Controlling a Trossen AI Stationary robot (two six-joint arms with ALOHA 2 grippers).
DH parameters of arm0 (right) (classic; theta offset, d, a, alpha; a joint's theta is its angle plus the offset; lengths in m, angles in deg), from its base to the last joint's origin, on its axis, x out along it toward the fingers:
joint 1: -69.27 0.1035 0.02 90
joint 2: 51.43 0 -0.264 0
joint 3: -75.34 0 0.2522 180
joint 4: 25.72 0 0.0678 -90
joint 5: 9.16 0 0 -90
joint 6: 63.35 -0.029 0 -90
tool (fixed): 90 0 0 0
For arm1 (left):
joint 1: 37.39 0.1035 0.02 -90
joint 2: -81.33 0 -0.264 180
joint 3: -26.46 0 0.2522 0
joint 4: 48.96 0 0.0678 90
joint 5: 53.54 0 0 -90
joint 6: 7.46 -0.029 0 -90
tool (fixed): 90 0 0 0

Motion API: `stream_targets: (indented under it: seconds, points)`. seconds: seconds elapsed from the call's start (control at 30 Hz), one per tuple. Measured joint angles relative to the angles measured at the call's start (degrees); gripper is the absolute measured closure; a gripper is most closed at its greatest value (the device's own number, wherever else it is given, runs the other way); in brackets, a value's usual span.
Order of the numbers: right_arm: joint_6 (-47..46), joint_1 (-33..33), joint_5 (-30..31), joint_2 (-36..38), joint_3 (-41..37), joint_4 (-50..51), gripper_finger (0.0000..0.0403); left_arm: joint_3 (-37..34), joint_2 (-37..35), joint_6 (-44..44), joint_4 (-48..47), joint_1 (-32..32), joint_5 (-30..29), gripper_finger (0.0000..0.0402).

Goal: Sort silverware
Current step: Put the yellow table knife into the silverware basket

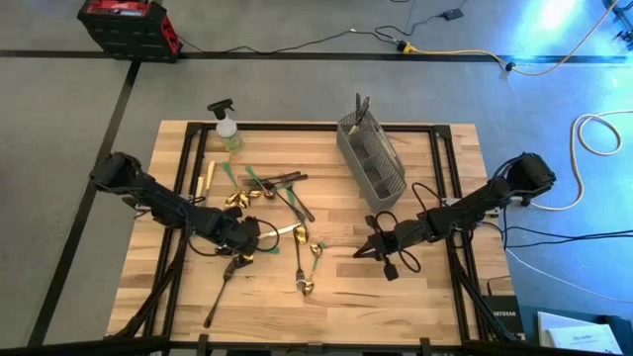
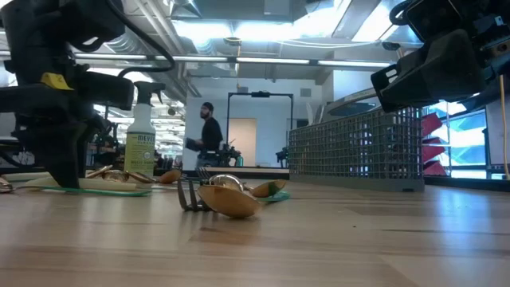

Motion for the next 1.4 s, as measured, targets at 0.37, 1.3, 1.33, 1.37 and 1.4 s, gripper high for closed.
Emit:
stream_targets:
  seconds: [0.37, 1.3, 1.33, 1.37, 1.4]
  points:
    - [0.0, 0.0, 0.0, 0.0, 0.0, -0.03, 0.0403, 4.47, 0.24, -2.71, -4.9, 0.53, 1.66, 0.0338]
    - [0.02, 0.0, 0.0, 0.0, 0.0, -0.02, 0.0403, 8.58, -3.94, 1.91, -17.56, 0.62, -7.92, 0.0338]
    - [0.02, 0.0, 0.0, 0.0, 0.0, -0.01, 0.0403, 8.63, -4.79, 2.31, -17.55, 0.62, -8.65, 0.0339]
    - [0.02, 0.0, 0.0, 0.0, 0.0, 0.0, 0.0403, 8.63, -5.76, 2.66, -17.6, 0.63, -9.02, 0.0339]
    - [0.02, 0.0, 0.0, 0.0, 0.0, 0.02, 0.0403, 8.63, -6.73, 2.97, -17.62, 0.63, -9.5, 0.0339]
